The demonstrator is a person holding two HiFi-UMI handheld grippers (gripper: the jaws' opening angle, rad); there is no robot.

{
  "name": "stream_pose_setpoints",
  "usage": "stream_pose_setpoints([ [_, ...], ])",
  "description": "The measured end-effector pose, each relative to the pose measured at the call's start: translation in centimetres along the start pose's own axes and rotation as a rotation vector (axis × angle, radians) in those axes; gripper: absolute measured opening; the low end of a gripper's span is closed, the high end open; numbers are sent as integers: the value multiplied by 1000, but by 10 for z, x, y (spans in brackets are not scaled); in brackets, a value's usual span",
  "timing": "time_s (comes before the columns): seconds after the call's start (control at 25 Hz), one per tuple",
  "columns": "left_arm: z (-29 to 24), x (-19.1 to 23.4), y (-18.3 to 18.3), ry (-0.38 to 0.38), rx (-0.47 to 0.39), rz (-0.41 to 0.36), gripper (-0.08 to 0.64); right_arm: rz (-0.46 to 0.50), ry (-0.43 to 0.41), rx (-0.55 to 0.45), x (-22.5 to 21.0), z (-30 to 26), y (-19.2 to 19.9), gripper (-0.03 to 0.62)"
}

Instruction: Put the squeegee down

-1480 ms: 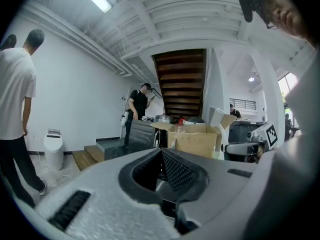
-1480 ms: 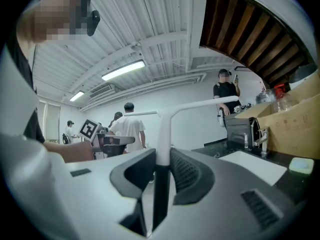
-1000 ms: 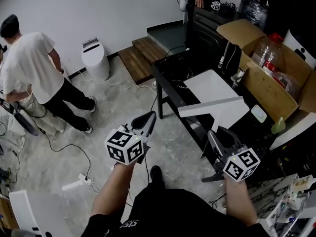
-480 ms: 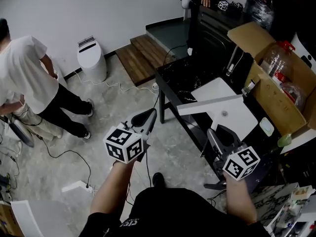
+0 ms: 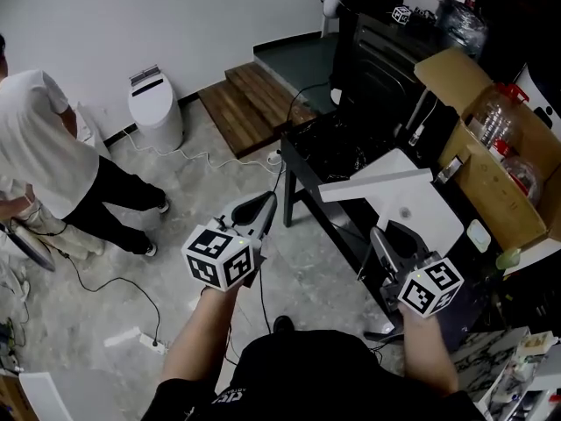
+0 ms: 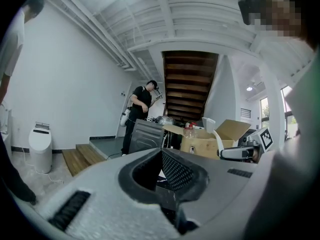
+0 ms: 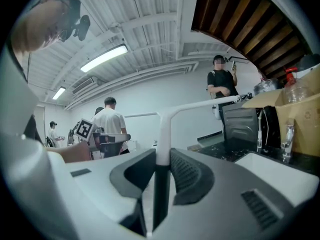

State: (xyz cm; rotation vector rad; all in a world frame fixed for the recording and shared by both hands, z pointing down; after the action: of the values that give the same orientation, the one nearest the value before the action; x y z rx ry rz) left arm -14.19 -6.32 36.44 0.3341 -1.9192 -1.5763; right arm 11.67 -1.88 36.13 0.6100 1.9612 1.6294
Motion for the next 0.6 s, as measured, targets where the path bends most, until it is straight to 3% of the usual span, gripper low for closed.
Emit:
stream_pose_setpoints([
  [0.24, -7, 22, 3, 16, 1, 26, 9, 8, -12, 19, 8, -23, 1, 95],
  [0.6, -47, 51, -3, 11, 10, 32, 9, -27, -11, 17, -30, -63, -1, 95],
])
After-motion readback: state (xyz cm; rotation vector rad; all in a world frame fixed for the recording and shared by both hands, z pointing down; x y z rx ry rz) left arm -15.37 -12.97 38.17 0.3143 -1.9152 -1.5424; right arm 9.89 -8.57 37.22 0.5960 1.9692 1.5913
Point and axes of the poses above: the fingertips, and each gripper's own axes: z backward along the fingers, x to its left, y out of its underside, the point moved 4 cm from there along z, backward along the fingers, and after that the axes turned 5 degrees about z, right-handed, at the moved point
